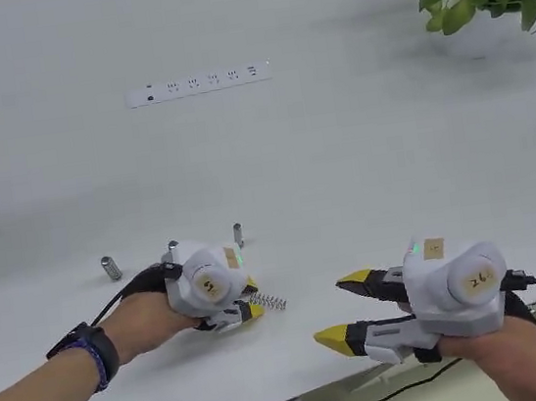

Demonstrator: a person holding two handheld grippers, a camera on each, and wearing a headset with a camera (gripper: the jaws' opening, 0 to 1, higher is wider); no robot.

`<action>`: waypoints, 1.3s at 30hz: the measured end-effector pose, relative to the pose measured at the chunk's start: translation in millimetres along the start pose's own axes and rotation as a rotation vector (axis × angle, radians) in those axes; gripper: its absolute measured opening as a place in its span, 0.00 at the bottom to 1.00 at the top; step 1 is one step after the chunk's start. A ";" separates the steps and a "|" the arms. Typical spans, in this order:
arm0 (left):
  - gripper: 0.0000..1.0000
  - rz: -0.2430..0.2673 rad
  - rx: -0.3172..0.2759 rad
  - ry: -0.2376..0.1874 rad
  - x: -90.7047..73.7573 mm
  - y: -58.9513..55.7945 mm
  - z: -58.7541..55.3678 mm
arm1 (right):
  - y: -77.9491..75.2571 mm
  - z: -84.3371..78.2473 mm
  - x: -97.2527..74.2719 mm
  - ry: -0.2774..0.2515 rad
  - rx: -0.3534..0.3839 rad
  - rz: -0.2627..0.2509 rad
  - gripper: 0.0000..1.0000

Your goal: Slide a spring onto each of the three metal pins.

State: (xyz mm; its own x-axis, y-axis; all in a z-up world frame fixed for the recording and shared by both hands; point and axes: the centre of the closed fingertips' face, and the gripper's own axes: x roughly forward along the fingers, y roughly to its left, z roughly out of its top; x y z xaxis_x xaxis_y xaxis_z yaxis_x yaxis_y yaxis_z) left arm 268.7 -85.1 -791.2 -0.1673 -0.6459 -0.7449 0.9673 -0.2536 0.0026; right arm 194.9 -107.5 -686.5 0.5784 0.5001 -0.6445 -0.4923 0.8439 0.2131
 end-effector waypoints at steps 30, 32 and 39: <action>0.13 0.093 -0.074 0.029 -16.1 4.7 -16.7 | 4.0 10.4 5.7 -0.018 -0.018 0.027 0.46; 0.15 0.086 -0.067 0.020 -13.8 3.4 -14.9 | 4.1 10.7 5.5 -0.017 -0.020 0.028 0.46; 0.04 0.071 -0.023 0.004 -8.7 -4.1 -9.2 | 4.4 8.2 3.9 -0.010 -0.020 0.028 0.46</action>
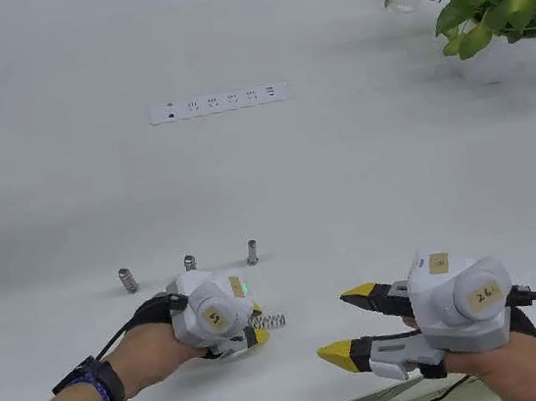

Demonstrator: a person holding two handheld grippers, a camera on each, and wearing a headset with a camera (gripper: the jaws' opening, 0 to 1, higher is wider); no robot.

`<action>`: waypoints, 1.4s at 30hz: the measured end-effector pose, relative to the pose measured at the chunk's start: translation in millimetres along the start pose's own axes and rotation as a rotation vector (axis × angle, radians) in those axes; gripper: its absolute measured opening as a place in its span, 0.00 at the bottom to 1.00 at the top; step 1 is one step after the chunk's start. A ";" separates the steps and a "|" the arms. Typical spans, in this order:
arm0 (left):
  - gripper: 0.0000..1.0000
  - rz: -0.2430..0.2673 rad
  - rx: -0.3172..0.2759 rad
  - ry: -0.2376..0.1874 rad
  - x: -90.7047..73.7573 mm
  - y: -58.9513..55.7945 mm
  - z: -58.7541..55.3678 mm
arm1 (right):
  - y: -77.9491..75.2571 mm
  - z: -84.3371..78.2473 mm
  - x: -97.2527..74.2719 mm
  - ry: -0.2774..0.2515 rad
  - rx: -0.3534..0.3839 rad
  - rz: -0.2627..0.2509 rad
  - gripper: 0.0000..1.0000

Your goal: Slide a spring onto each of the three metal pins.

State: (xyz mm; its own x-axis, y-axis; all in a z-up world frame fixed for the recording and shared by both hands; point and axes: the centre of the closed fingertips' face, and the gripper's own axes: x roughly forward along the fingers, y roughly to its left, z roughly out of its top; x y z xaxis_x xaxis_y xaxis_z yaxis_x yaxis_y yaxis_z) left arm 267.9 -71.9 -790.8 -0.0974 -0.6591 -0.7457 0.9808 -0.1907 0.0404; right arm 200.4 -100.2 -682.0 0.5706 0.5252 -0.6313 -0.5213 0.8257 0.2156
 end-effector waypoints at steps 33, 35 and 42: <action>0.02 0.165 -0.187 -0.017 -80.6 4.2 -33.4 | 16.1 14.8 22.8 0.010 -0.030 0.091 0.46; 0.02 0.178 -0.205 -0.029 -86.1 4.1 -33.7 | 16.8 16.1 23.8 0.011 -0.035 0.096 0.45; 0.02 0.225 -0.244 -0.039 -102.0 3.4 -45.2 | 22.5 21.9 29.4 0.010 -0.051 0.115 0.45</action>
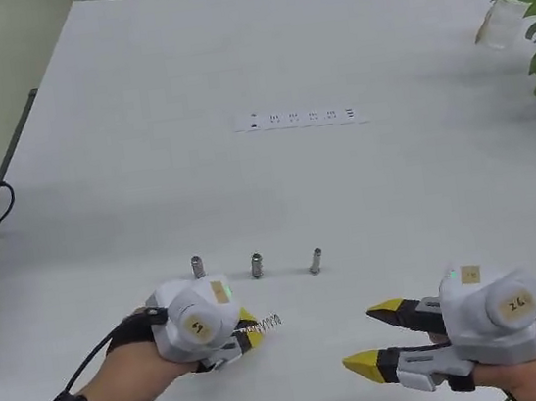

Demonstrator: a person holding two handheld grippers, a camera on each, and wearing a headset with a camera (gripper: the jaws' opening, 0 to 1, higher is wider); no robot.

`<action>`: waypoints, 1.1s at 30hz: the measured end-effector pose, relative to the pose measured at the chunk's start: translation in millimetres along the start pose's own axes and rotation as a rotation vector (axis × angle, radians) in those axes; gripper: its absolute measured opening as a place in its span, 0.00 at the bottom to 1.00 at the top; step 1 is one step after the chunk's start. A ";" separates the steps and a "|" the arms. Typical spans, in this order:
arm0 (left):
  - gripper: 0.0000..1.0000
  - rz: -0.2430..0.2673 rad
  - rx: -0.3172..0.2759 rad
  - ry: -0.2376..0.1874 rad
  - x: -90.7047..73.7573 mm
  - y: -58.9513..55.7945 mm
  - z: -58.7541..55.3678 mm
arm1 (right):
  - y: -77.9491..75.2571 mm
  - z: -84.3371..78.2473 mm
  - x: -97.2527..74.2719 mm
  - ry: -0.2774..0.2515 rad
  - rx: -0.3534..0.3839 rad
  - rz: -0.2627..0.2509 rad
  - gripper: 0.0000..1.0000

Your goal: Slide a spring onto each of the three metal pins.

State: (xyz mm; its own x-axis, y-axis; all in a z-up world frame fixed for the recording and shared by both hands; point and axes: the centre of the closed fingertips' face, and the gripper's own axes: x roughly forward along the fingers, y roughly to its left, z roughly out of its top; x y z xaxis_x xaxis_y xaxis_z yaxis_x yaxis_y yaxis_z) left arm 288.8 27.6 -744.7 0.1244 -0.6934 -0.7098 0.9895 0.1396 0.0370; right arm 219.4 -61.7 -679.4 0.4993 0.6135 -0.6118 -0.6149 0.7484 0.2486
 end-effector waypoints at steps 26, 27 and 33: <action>0.02 0.082 -0.034 -0.072 -49.5 -6.1 1.9 | 18.4 19.5 14.2 -0.015 -0.046 0.065 0.40; 0.02 0.083 -0.030 -0.073 -50.2 -6.5 2.9 | 19.1 20.2 14.3 -0.014 -0.047 0.067 0.40; 0.02 0.078 -0.016 -0.080 -51.7 -10.0 6.1 | 21.8 22.2 16.0 -0.011 -0.055 0.079 0.38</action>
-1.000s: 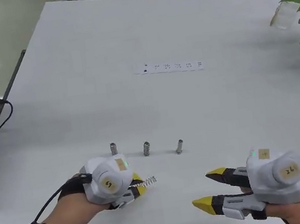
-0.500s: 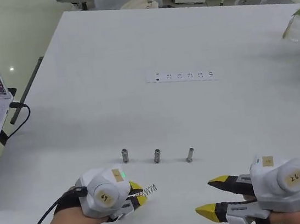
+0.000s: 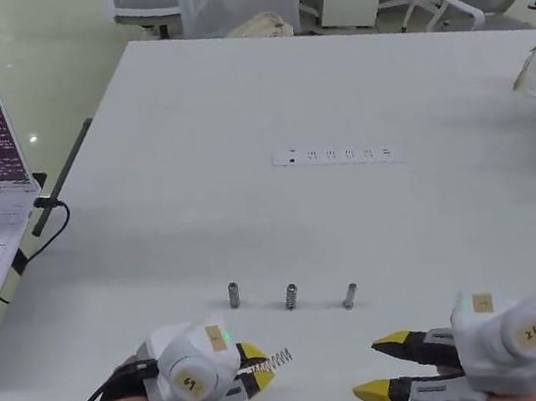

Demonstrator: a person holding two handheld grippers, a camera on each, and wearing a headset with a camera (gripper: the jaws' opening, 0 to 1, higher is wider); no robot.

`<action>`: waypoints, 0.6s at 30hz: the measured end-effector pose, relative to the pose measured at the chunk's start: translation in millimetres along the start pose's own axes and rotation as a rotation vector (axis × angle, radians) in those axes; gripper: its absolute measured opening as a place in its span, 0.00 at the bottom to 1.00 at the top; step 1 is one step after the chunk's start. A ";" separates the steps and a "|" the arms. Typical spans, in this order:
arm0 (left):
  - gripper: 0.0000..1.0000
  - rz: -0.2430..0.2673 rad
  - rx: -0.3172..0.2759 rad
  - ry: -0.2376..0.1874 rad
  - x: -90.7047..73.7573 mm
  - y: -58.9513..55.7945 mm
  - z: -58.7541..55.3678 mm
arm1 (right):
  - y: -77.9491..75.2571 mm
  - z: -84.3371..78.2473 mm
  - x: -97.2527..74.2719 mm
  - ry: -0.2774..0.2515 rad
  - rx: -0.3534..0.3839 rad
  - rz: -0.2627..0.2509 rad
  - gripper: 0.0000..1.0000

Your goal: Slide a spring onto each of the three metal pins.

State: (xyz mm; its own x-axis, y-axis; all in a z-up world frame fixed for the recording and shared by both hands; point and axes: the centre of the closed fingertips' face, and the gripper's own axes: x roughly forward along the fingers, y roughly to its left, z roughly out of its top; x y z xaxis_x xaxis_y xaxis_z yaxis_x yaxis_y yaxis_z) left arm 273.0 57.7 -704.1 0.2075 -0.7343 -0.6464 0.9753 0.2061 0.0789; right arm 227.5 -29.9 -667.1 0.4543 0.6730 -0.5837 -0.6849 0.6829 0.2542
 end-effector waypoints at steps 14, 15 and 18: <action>0.02 -0.020 0.059 -0.028 -1.5 -12.8 21.1 | 2.6 5.6 8.0 0.004 -0.017 0.019 0.37; 0.02 -0.023 0.062 -0.030 -1.0 -13.8 22.2 | 3.0 6.1 8.7 0.005 -0.019 0.021 0.37; 0.02 -0.033 0.076 -0.036 0.9 -17.5 26.8 | 4.0 8.4 11.1 0.005 -0.025 0.029 0.36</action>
State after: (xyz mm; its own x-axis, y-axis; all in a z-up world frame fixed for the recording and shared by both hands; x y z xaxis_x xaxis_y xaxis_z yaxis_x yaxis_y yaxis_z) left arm 258.1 36.1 -685.7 0.1766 -0.7627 -0.6221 0.9843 0.1332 0.1161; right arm 234.6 -17.3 -666.1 0.4314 0.6909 -0.5801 -0.7119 0.6557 0.2516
